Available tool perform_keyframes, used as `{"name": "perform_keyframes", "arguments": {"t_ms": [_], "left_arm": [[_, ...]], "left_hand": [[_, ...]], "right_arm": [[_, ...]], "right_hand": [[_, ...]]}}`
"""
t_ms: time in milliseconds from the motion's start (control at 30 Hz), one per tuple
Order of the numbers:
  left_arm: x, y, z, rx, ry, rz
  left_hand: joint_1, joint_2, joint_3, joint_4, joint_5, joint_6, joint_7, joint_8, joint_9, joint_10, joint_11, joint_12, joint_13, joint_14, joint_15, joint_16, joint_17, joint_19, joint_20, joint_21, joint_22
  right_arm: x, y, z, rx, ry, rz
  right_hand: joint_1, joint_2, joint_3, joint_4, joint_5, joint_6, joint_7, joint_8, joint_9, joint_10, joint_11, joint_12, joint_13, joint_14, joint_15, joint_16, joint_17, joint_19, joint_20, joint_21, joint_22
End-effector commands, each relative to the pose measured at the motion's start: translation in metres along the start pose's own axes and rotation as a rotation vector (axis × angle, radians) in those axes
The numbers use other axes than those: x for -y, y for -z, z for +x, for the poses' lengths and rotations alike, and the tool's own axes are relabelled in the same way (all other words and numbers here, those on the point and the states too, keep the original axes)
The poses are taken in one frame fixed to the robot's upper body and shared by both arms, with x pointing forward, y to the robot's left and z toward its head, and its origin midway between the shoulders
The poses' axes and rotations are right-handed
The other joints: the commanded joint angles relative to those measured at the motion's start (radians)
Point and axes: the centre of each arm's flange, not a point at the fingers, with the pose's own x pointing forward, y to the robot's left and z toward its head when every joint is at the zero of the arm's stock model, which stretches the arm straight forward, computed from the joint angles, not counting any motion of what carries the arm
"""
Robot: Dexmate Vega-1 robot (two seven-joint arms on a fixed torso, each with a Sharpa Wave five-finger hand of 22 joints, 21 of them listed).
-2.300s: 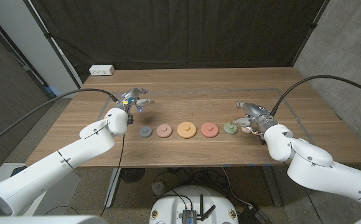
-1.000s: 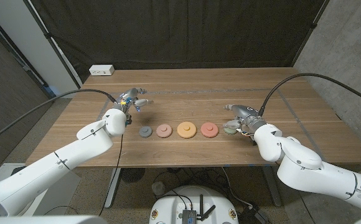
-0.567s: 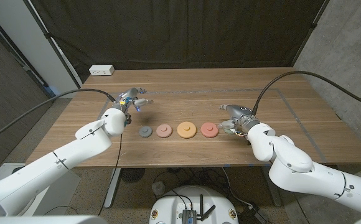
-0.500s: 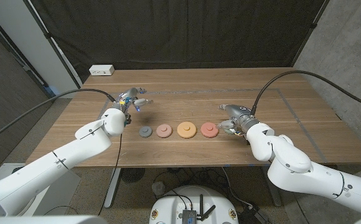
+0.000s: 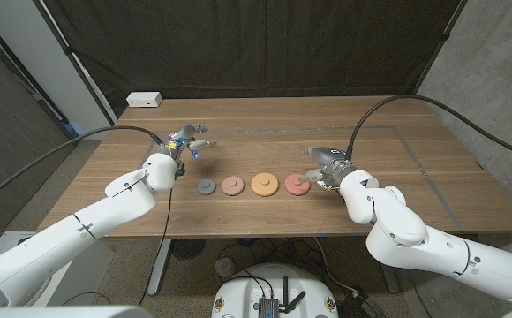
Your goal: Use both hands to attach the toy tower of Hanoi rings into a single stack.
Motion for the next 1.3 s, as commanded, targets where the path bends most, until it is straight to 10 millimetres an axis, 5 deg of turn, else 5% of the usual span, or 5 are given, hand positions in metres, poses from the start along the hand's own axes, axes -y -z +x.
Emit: {"name": "perform_keyframes", "arguments": {"t_ms": [33, 1300], "left_arm": [[0.001, 0.002, 0.004, 0.002, 0.001, -0.014], [0.004, 0.012, 0.009, -0.002, 0.019, -0.022]], "left_hand": [[0.003, 0.008, -0.006, -0.001, 0.004, 0.010, -0.005, -0.004, 0.004, 0.009, 0.005, -0.003, 0.003, -0.004, -0.057, 0.009, -0.001, -0.005, -0.069, 0.006, 0.001], [0.002, 0.015, -0.009, -0.001, 0.006, 0.020, -0.005, -0.004, 0.005, 0.024, 0.004, -0.005, 0.008, -0.005, -0.057, 0.021, -0.007, -0.013, -0.070, 0.031, -0.016]], "right_arm": [[0.003, -0.012, 0.008, 0.002, -0.036, -0.032], [-0.004, -0.033, 0.026, -0.078, -0.177, -0.083]], "right_hand": [[-0.006, 0.007, -0.004, 0.003, -0.004, 0.000, -0.005, 0.004, 0.002, 0.004, 0.008, 0.009, 0.002, -0.008, -0.095, 0.003, -0.009, -0.011, -0.075, 0.011, -0.003], [-0.039, 0.011, -0.040, 0.013, -0.004, -0.057, 0.031, -0.004, -0.002, -0.041, 0.047, 0.004, 0.009, -0.052, -0.094, 0.011, -0.069, -0.053, -0.074, 0.048, -0.050]]}}
